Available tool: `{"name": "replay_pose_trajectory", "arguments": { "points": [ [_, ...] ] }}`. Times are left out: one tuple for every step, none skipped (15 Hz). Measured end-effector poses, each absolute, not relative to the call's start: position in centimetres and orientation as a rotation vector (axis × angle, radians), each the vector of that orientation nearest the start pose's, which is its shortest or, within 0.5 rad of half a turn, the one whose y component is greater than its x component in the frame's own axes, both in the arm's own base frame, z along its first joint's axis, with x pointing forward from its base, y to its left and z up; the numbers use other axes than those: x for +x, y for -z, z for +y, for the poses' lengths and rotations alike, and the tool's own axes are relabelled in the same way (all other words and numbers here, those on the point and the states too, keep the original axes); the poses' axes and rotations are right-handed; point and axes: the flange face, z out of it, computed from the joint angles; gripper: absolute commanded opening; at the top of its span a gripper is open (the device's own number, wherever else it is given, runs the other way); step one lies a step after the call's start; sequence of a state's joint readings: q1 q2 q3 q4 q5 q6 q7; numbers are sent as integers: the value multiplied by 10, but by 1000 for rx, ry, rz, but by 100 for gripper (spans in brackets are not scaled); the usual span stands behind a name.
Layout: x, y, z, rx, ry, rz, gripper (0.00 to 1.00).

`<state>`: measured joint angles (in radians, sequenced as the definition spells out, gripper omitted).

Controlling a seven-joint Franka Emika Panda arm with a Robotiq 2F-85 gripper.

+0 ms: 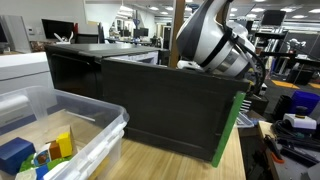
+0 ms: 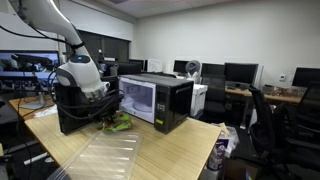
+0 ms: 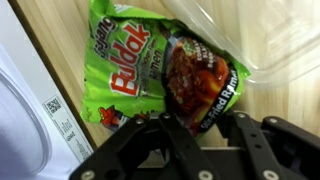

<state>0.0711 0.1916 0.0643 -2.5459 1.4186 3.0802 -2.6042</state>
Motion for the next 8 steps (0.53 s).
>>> {"name": "replay_pose_trajectory", "arguments": {
  "points": [
    [429, -208, -22, -2538, 612, -1988, 6],
    [425, -208, -24, -2542, 603, -1988, 1],
    [421, -208, -25, -2546, 595, -1987, 0],
    [418, -208, -26, -2550, 587, -1986, 0],
    [415, -208, -28, -2556, 578, -1986, 0],
    [411, -208, -30, -2563, 572, -1986, 0],
    [409, -210, -31, -2573, 568, -1983, 0],
    [407, -211, -32, -2582, 568, -1978, 0]
  ]
}}
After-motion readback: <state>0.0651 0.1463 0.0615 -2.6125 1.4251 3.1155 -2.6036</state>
